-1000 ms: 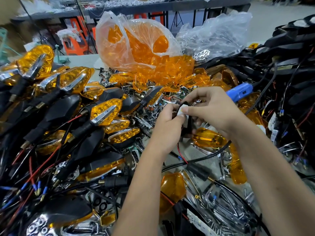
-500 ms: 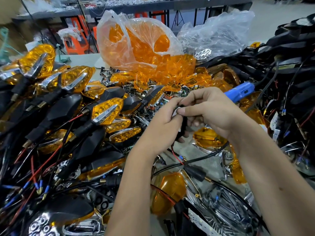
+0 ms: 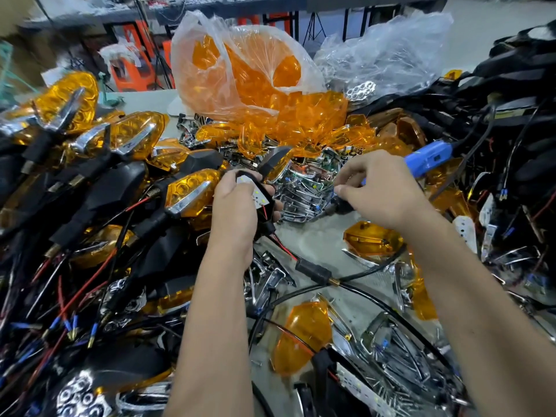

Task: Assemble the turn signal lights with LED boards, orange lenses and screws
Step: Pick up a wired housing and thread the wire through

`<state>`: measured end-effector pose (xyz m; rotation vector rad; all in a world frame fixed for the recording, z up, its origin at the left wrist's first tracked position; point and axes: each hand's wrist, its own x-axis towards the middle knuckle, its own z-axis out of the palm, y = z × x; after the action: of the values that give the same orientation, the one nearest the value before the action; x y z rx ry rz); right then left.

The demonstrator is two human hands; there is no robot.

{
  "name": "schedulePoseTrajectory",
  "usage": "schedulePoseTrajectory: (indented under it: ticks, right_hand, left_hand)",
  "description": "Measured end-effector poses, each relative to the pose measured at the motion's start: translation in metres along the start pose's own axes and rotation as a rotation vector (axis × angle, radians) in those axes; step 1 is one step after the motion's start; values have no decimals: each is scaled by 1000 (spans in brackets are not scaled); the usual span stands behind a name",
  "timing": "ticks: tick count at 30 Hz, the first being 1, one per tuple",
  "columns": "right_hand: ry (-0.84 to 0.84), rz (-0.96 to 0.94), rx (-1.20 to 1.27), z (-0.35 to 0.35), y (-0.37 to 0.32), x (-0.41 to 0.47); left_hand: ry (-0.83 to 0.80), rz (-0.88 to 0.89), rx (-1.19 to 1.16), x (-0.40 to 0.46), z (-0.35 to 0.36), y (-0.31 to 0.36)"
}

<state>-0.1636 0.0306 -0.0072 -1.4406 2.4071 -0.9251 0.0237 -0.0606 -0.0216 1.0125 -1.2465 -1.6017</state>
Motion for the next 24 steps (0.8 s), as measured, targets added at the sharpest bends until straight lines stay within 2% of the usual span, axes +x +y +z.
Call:
schedulePoseTrajectory:
  ticks: [7, 11, 14, 18, 24]
  right_hand:
    - [11, -203, -41, 26, -46, 43]
    - [-127, -445, -200, 59, -83, 94]
    - [-274, -608, -371, 83, -105, 128]
    - [-465, -591, -627, 109, -115, 159]
    - [-496, -379, -678, 107, -103, 177]
  left_hand:
    - [48, -34, 75, -3, 12, -4]
    - [194, -5, 162, 5, 15, -7]
    - [222, 26, 223, 6, 17, -6]
    - [195, 19, 248, 6, 19, -5]
    - [177, 43, 261, 6, 20, -8]
